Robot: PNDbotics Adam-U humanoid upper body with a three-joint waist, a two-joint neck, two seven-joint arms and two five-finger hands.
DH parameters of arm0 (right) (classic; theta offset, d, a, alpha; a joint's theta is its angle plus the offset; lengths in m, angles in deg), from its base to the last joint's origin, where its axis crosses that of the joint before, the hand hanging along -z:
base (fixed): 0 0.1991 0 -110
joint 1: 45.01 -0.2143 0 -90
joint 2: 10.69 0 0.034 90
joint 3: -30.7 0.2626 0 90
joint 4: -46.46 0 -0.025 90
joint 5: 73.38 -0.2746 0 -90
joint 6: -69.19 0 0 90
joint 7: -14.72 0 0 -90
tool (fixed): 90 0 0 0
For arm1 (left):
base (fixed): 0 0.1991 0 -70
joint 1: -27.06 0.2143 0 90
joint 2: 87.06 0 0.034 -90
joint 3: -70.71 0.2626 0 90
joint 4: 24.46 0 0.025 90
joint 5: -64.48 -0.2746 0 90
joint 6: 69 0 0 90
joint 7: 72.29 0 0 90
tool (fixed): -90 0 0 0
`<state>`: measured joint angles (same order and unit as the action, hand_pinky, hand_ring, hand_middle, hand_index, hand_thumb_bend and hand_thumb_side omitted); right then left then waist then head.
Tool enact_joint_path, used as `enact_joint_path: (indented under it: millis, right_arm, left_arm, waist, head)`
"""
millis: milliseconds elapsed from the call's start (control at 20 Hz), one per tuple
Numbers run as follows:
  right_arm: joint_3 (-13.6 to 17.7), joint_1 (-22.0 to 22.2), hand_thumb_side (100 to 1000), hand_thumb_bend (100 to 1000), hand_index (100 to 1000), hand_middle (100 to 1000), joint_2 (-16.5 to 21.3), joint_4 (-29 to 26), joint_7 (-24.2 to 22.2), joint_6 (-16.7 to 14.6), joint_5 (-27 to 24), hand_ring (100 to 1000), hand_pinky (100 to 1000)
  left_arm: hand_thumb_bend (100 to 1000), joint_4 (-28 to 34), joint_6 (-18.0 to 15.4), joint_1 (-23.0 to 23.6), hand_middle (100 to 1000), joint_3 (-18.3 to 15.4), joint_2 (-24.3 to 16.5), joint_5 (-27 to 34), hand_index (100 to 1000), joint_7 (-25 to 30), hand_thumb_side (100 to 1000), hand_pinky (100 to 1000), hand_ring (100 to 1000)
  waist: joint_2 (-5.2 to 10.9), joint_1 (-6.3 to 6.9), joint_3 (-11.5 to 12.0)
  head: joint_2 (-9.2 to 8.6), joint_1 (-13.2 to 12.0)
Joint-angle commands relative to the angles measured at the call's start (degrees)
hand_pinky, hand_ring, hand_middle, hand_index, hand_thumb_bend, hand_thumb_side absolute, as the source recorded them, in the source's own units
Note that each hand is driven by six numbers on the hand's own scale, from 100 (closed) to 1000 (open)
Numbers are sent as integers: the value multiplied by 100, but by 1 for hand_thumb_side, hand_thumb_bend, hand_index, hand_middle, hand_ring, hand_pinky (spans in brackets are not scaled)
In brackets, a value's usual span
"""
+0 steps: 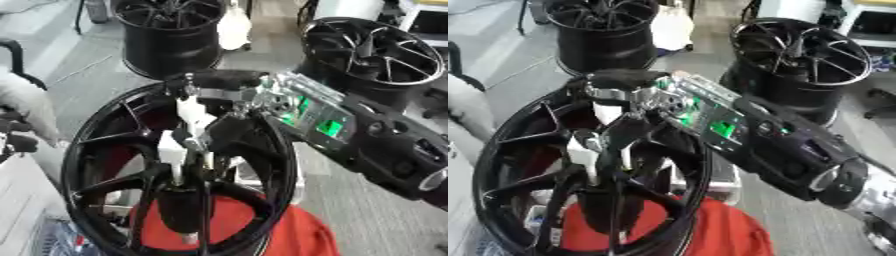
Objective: Pull the pin out of the wheel hub.
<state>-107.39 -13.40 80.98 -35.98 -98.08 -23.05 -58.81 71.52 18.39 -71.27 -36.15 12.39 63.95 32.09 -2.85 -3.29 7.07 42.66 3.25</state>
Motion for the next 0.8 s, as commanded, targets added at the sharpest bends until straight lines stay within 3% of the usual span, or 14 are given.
enact_joint_path:
  millis: [50,350,800]
  right_arm:
    - [66,-140,270,100,948,901,-63,307,-309,-277,209,895,835]
    - [421,-149,269,100,946,900,-84,467,-958,-530,361,895,837]
    - [654,-236,269,100,945,894,-106,117,-1957,-393,165,892,837]
  left_arm:
    - [100,101,-14,-84,614,-49,-140,-18,809,-17,655,614,579]
    - [100,97,-9,-85,614,-52,-132,-25,809,-16,655,615,579]
    - [100,101,-11,-78,614,-60,-127,-28,809,-24,656,615,580]
  waist:
    - [48,51,-3]
    - [46,49,-17]
    - [39,55,-22]
  head:
    - [-68,-13]
    - [-81,-37]
    - [-91,-51]
